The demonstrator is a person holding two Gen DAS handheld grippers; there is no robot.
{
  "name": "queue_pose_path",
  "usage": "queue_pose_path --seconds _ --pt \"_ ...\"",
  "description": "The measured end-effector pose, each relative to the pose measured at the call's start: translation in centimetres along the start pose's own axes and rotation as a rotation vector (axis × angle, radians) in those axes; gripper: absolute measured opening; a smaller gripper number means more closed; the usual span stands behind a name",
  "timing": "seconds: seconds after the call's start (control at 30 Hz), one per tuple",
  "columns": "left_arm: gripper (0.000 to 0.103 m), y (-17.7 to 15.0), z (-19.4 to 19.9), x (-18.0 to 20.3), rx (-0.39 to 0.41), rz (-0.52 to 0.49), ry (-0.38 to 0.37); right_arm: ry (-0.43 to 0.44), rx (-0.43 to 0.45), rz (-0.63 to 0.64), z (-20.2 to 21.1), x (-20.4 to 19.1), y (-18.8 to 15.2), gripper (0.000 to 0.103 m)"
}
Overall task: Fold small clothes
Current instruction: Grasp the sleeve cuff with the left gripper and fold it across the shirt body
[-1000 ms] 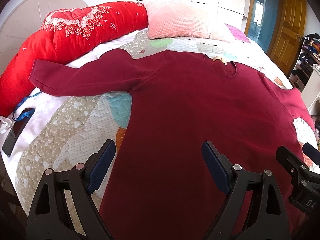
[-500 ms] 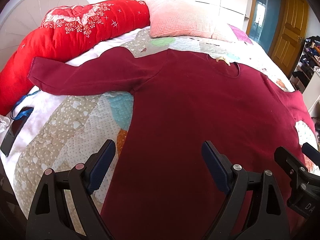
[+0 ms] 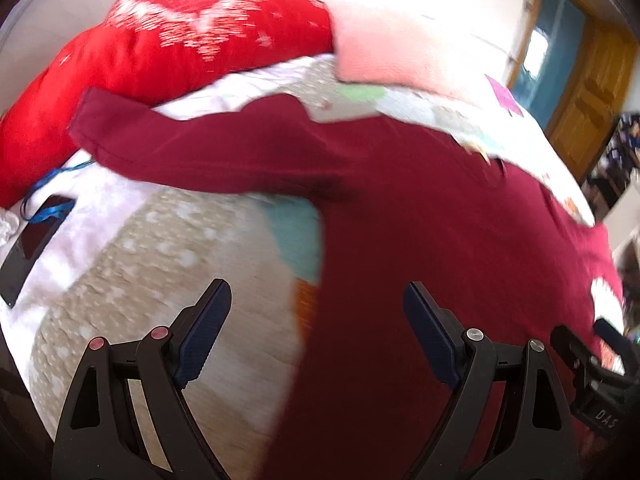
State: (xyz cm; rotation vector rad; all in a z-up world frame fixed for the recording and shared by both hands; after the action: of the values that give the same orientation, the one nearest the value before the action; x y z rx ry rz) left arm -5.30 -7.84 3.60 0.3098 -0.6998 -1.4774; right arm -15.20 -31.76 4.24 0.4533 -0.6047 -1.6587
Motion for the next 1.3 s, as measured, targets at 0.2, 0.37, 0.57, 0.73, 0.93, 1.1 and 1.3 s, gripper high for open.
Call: queue_pose_path --seconds 0.2,0.37,0.57,0.73,0.93,1.1,1.3 --pt "0.088 4.8 -0.4 -8.1 0.038 0.202 0.046 0.023 0.008 0.025 -0.9 -1.2 1.3 0.103" --pt "0.088 9.1 -1.9 -16.7 0.102 0.531 0.05 0.065 -0.014 0.048 -1.8 -2.9 1.6 0.103" --pt "0.088 13.9 -6.4 -22.0 0.126 0.702 0.136 0.118 -0.032 0.074 -2.3 -4.6 2.1 0.103" --pt "0.088 15.5 -10.4 -23.7 0.121 0.679 0.227 0.124 -0.044 0.07 -3.1 -5.0 2.7 0.103" --pt "0.023 16.7 -12.0 -21.9 0.126 0.521 0.222 0.133 -0.068 0.062 -4.1 -5.1 2.8 0.103" --pt "0.011 17.1 -9.7 -20.2 0.18 0.457 0.143 0.137 -0.069 0.048 -3.9 -4.5 2.6 0.103" --pt "0.01 16.9 -3.6 -13.7 0.241 0.37 -0.055 0.131 -0.043 -0.001 -2.9 -2.8 2.6 0.103"
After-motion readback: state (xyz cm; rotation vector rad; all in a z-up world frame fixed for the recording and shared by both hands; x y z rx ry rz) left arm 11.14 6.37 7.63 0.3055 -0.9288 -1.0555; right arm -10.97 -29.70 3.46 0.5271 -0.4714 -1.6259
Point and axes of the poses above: each gripper's, at about its wrist camera, not at the fingertips, and z roughly against the way its jaws point, x to its right, y to its top, the point moved 2 cm from there along -z, roughly the way its jaws point, and after that the axes turned 11 degrees about z, right-handed, at the moved point
